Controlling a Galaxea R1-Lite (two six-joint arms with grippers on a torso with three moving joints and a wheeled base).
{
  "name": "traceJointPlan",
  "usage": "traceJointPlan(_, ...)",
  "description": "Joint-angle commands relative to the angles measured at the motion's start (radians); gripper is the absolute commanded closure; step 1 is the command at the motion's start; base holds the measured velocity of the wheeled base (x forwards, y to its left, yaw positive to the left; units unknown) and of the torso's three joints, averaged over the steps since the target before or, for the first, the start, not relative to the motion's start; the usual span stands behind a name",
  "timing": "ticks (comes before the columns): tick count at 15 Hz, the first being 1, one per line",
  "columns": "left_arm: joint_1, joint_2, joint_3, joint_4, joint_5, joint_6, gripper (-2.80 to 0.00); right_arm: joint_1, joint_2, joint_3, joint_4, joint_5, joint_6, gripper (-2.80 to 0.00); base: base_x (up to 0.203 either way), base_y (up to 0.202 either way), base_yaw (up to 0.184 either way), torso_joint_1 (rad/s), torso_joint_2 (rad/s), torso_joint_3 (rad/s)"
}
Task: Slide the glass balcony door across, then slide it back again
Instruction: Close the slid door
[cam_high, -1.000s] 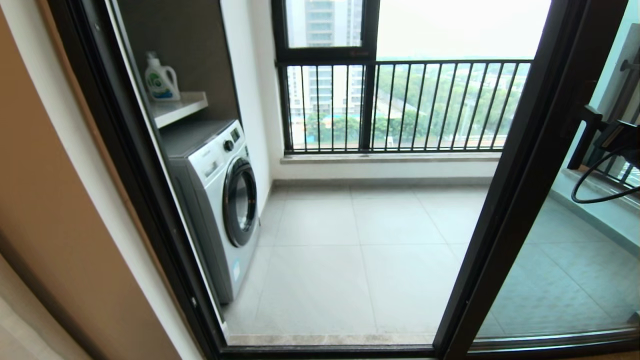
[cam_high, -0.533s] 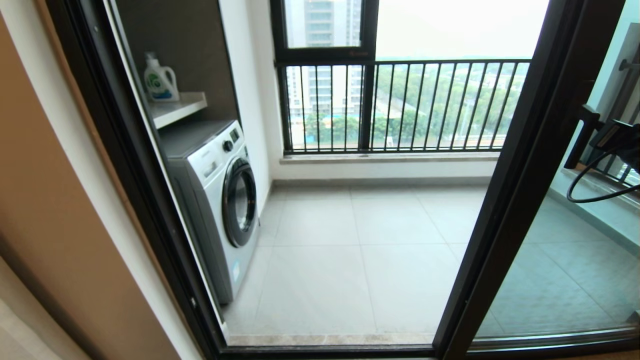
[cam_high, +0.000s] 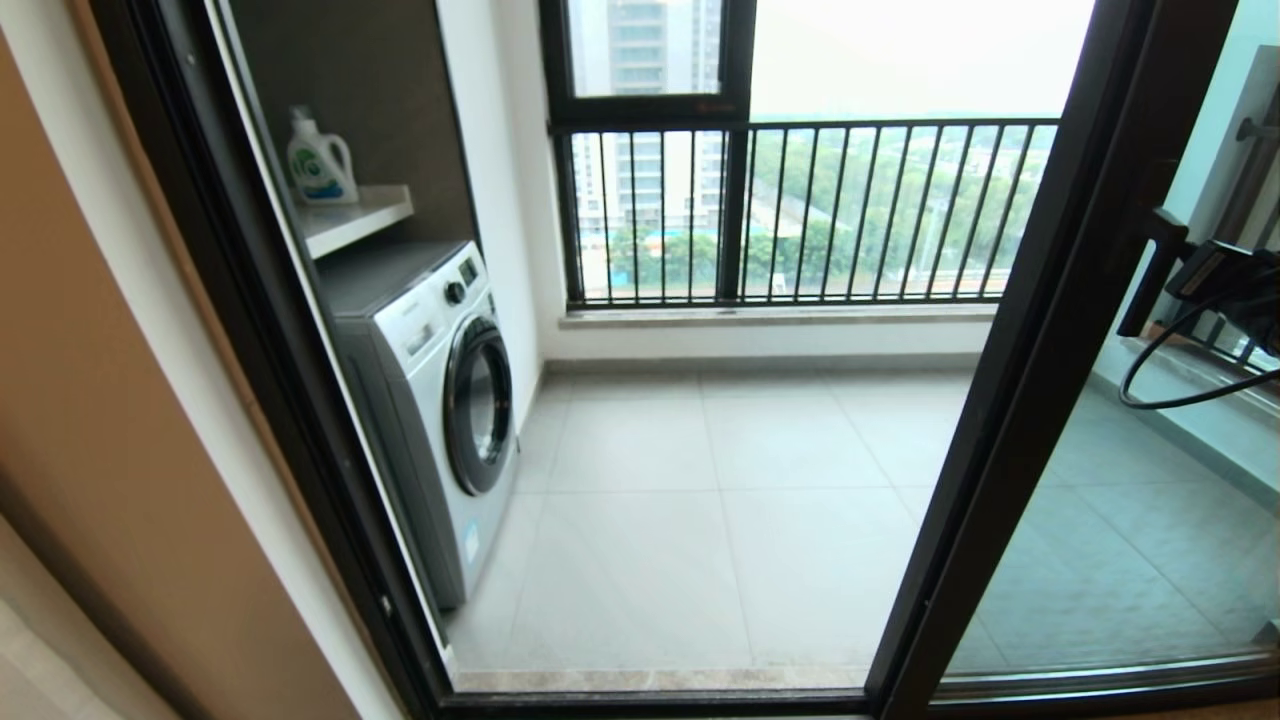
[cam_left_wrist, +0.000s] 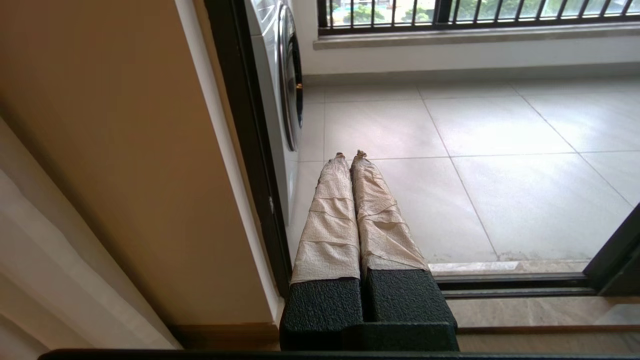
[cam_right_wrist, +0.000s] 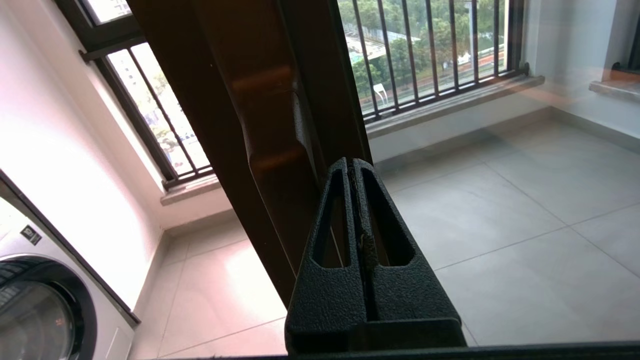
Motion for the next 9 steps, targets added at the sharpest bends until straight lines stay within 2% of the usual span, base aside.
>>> traceJointPlan(1,0.0,0.0,0.002,0.0,0.0,0.0,0.0,0.034,-0.004,0.01,-0.01,-0.029,0.002,0.0,0.0,0.0,0.0,0.0,0.0,0.0)
traceJointPlan(9,0.0,0.0,0.002,0.0,0.0,0.0,0.0,0.152,-0.005,0.059,-0.084,-0.119,-0.001,0.0,0.0,0.0,0.0,0.0,0.0,0.0)
